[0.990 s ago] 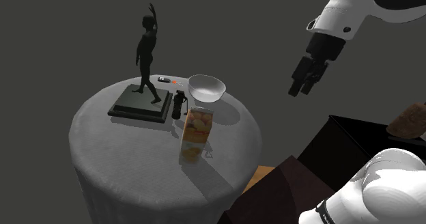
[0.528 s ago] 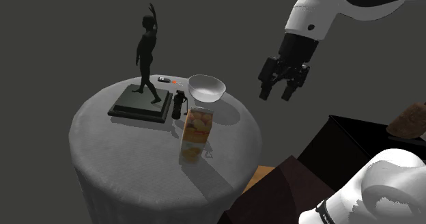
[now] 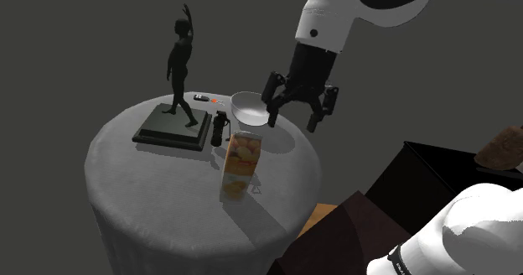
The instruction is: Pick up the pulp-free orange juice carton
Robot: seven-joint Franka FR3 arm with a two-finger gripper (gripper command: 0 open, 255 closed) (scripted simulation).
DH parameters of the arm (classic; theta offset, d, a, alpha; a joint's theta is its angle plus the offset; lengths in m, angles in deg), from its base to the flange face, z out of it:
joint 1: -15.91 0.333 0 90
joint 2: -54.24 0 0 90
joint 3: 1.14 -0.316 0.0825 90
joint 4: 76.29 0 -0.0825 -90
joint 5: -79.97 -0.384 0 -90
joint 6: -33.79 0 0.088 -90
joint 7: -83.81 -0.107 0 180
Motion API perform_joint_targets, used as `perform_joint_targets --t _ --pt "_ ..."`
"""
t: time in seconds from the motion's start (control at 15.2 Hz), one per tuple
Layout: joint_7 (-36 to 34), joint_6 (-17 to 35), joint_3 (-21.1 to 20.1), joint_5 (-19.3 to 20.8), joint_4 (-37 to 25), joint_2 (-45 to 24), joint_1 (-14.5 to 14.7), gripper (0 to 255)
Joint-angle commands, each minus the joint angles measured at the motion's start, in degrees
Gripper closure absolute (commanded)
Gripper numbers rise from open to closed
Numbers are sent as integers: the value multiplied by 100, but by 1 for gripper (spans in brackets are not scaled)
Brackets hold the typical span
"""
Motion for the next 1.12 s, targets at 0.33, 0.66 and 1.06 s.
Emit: perform_joint_targets --t 0.33,0.66,1.06 --pt "-1978 474 -732 297 -1172 -1686 -108 0" --pt "-1909 847 -749 296 -843 -1742 -80 0" --pt "-1881 1033 -765 305 -700 -1794 -72 255"
